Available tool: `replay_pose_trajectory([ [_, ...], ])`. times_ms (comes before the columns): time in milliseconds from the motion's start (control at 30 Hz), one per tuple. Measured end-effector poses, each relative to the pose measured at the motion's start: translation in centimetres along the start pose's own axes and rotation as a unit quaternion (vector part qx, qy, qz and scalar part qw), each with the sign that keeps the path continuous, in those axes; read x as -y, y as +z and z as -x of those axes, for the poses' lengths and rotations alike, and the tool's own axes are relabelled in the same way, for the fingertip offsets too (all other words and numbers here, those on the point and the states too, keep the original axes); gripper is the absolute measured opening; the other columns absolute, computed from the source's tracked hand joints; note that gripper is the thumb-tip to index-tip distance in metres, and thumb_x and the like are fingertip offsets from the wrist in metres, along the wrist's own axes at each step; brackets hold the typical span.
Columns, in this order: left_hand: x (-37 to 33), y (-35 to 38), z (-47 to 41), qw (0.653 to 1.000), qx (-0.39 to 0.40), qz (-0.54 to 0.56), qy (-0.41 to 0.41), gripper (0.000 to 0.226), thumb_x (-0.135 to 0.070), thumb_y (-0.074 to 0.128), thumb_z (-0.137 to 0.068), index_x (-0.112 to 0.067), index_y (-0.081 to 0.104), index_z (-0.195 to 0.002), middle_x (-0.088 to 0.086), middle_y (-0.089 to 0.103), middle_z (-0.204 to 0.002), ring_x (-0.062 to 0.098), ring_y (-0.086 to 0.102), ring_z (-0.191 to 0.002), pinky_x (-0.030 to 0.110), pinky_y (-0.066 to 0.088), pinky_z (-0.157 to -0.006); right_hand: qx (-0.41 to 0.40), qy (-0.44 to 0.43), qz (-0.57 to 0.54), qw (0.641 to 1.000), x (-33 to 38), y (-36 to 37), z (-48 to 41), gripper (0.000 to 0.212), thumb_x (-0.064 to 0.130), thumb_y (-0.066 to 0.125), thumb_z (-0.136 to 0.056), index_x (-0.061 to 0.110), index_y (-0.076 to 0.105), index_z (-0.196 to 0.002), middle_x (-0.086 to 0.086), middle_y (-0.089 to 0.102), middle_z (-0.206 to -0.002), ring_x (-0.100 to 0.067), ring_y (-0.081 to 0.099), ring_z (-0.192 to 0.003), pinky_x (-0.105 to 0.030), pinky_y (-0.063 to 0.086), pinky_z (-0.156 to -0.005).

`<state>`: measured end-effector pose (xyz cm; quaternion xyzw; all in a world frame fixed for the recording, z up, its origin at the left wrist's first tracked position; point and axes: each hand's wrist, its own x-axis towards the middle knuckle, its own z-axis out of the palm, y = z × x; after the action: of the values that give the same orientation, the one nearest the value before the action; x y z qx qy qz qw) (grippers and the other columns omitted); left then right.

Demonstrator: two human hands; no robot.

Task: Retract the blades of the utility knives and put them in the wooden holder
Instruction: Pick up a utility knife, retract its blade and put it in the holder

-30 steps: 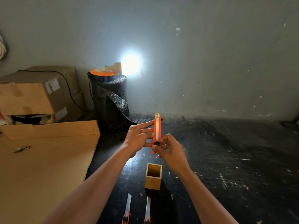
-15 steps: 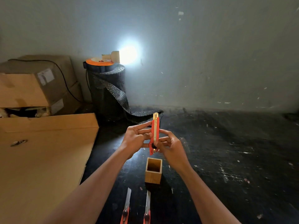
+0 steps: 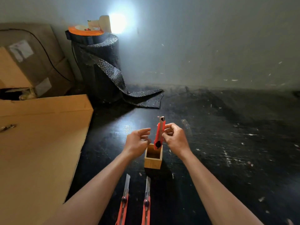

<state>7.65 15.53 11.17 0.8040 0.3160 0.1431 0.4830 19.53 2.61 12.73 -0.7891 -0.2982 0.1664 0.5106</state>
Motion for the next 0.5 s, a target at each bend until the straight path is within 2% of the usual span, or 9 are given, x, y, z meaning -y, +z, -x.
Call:
replay_pose_trajectory([
  [100,1.8,1.6,0.1,0.996,0.052,-0.062,-0.031,0.077,-0.018,0.085,-0.080,-0.016,0.050,-0.148,0.006,0.058,-0.147,0.023,0.057,-0.132,0.038,0.049,-0.107,0.014,0.032,0.048,0.998,-2.7,0.9,-0.7,0.009,0.013,0.071,-0.092,0.017,0.065,-0.098,-0.002,0.072,-0.092,-0.015,0.071,-0.086,-0.034,0.061,-0.074],
  [200,3.6,2.9,0.1,0.991,0.079,-0.088,-0.058,0.095,-0.021,0.090,-0.074,-0.014,0.041,-0.154,0.010,0.049,-0.155,0.025,0.047,-0.142,0.042,0.041,-0.117,0.031,0.060,0.072,0.995,-4.9,1.9,-1.1,0.008,0.018,0.072,-0.092,0.019,0.066,-0.097,0.002,0.072,-0.092,-0.013,0.070,-0.087,-0.035,0.059,-0.077],
  [300,4.9,3.8,-0.1,0.989,0.091,-0.087,-0.079,0.100,-0.021,0.091,-0.073,-0.012,0.036,-0.156,0.009,0.046,-0.158,0.025,0.044,-0.145,0.037,0.037,-0.119,0.044,0.077,0.097,0.991,-6.2,2.8,-1.2,0.007,0.021,0.072,-0.092,0.019,0.069,-0.097,0.006,0.072,-0.090,-0.012,0.068,-0.086,-0.032,0.056,-0.075],
  [367,5.5,4.2,0.0,0.989,0.093,-0.090,-0.076,0.087,-0.014,0.088,-0.076,-0.015,0.045,-0.152,0.007,0.056,-0.150,0.023,0.051,-0.139,0.028,0.041,-0.111,0.054,0.089,0.117,0.988,-6.7,3.2,-1.3,0.006,0.020,0.070,-0.092,0.019,0.071,-0.098,0.006,0.072,-0.090,-0.012,0.067,-0.085,-0.029,0.054,-0.071],
  [400,5.8,4.4,0.0,0.988,0.095,-0.094,-0.071,0.076,-0.011,0.086,-0.078,-0.022,0.053,-0.145,0.005,0.064,-0.140,0.022,0.057,-0.133,0.024,0.044,-0.102,0.060,0.096,0.123,0.986,-7.0,3.5,-1.3,0.006,0.019,0.069,-0.092,0.019,0.071,-0.098,0.006,0.071,-0.090,-0.012,0.066,-0.084,-0.026,0.052,-0.068],
  [433,6.1,4.5,0.1,0.988,0.096,-0.099,-0.065,0.068,-0.008,0.083,-0.079,-0.029,0.058,-0.139,0.002,0.070,-0.131,0.020,0.062,-0.126,0.022,0.046,-0.094,0.063,0.102,0.129,0.984,-7.2,3.6,-1.2,0.007,0.018,0.068,-0.092,0.019,0.072,-0.098,0.006,0.071,-0.090,-0.013,0.066,-0.084,-0.025,0.050,-0.066],
  [500,6.6,4.6,0.4,0.989,0.097,-0.098,-0.061,0.066,-0.002,0.078,-0.081,-0.035,0.060,-0.135,0.001,0.074,-0.120,0.019,0.066,-0.117,0.023,0.050,-0.086,0.061,0.112,0.138,0.982,-7.8,3.8,-1.2,0.010,0.018,0.067,-0.091,0.020,0.074,-0.098,0.003,0.073,-0.092,-0.016,0.067,-0.087,-0.031,0.051,-0.071],
])
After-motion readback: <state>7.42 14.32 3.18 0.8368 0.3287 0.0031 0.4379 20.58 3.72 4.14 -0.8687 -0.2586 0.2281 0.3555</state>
